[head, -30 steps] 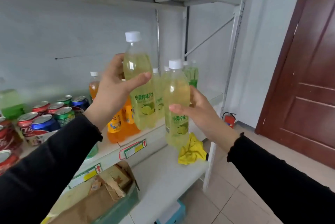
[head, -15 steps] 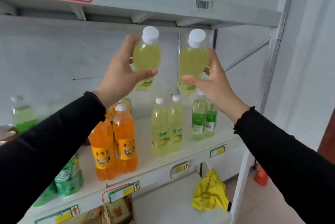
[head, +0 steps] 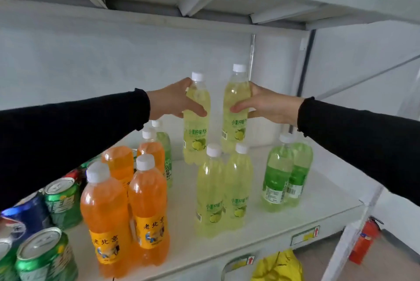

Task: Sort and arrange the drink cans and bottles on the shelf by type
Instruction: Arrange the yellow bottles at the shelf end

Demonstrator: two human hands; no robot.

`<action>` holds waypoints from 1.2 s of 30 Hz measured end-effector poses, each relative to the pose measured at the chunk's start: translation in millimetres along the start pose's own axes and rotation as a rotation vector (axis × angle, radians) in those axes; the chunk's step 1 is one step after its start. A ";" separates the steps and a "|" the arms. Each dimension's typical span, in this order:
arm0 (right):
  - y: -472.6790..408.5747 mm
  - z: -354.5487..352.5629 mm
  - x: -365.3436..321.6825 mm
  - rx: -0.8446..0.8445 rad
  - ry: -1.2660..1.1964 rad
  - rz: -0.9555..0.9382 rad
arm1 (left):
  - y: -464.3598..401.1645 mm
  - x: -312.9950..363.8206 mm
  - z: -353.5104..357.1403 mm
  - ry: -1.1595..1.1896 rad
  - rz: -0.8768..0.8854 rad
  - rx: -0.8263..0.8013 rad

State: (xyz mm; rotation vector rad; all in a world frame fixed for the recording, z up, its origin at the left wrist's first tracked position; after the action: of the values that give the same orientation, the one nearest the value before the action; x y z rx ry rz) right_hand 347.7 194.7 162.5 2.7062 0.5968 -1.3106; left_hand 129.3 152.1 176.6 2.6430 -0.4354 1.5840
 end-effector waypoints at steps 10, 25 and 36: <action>-54.9 34.3 40.8 -0.601 0.281 0.067 | -43.5 -64.2 25.1 -0.198 -0.374 -0.125; -67.8 81.4 74.0 -0.861 0.344 -0.075 | -47.8 -103.5 48.7 -0.208 -0.455 -0.180; -64.3 79.5 82.5 -0.889 0.218 -0.031 | -56.8 -85.7 37.9 -0.166 -0.366 -0.228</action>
State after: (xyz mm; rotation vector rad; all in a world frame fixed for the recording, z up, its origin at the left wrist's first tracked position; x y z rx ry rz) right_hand 310.9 261.1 55.3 2.0801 0.9548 -0.5284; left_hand 138.4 219.3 90.6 2.5056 -0.1146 1.1429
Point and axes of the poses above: each hand's wrist, its own y-axis away from the middle knuckle, its own z-axis out of the palm, x = y × z, the point moved 6 cm from there along -y, towards the middle knuckle, and after that the axes turned 10 degrees about y, right-handed, at the moved point
